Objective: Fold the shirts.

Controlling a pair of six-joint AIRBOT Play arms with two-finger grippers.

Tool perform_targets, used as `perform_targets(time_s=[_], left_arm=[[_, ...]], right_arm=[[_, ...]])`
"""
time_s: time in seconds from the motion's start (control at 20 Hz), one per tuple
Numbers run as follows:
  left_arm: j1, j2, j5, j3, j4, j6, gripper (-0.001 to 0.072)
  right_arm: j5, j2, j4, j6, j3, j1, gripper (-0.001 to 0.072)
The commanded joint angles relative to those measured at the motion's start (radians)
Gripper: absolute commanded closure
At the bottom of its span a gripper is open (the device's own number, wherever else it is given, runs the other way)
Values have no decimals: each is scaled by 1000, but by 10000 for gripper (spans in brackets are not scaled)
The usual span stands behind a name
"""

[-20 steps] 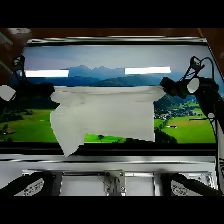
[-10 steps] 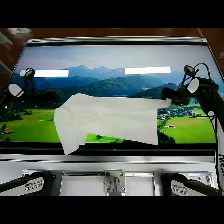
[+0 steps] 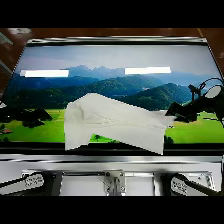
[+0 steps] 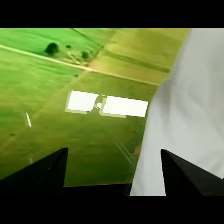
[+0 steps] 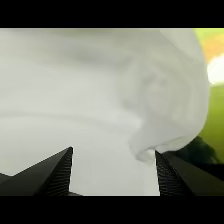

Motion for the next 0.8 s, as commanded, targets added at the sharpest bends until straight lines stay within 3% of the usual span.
perform_targets(time_s=[0.0, 0.15, 0.35, 0.65, 0.7, 0.75], left_arm=[[-26, -42, 45, -25, -53, 43, 37], [-103, -58, 159, -25, -53, 42, 37], [-192, -101, 255, -25, -108, 42, 39], [-261, -175, 259, -25, -192, 39, 46], [-265, -181, 266, -24, -215, 39, 78], [-267, -185, 278, -23, -247, 39, 203]], right_arm=[[-163, 16, 261, -90, -7, -23, 78], [-268, 58, 278, -106, 58, -23, 78], [-287, 117, 234, -121, 143, -23, 78], [-147, 135, 175, -121, 143, -23, 78], [-113, 135, 163, -121, 143, -23, 78], [-78, 135, 148, -121, 143, -23, 79]])
